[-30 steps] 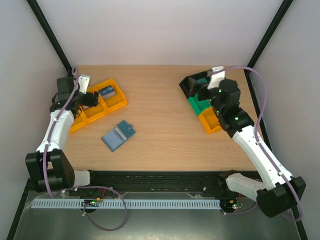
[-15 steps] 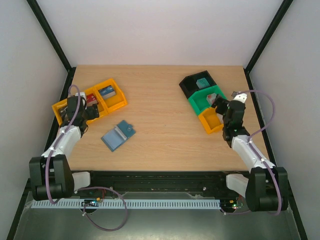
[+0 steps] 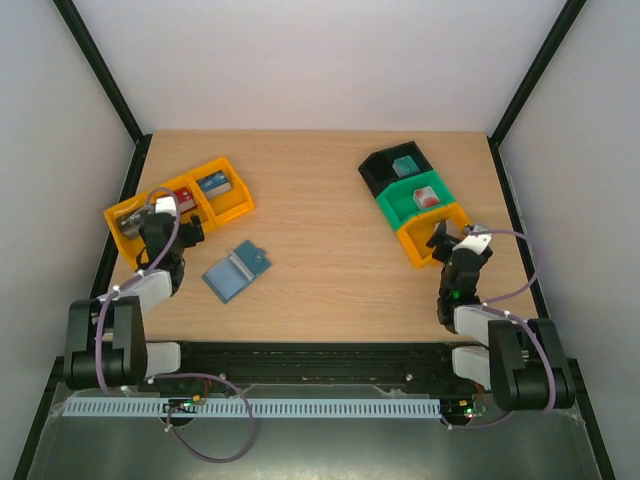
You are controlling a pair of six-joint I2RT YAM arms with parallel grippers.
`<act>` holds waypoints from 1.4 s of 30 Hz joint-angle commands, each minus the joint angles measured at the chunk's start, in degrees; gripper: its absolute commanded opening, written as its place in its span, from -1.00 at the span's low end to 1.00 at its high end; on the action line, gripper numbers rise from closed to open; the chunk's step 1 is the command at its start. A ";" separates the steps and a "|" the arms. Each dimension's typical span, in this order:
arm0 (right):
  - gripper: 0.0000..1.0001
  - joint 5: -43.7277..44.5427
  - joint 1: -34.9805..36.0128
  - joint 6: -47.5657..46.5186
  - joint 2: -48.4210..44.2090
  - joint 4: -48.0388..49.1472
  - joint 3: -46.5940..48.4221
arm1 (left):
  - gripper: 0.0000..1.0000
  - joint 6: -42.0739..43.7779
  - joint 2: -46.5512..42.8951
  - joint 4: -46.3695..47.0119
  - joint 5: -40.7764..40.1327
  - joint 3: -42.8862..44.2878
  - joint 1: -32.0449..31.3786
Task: Take the credit cards out of the card holder
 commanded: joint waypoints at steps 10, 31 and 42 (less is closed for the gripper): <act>0.97 -4.56 -0.38 -5.94 18.16 34.04 -5.47 | 0.99 4.78 10.68 42.73 1.71 -11.18 -10.61; 0.97 -3.33 -0.50 -5.50 21.36 20.54 3.88 | 0.99 2.78 13.52 58.24 -0.41 -18.62 -9.84; 0.97 -3.34 -0.52 -5.52 21.36 20.36 4.04 | 0.99 2.63 13.64 57.61 -1.22 -18.09 -9.84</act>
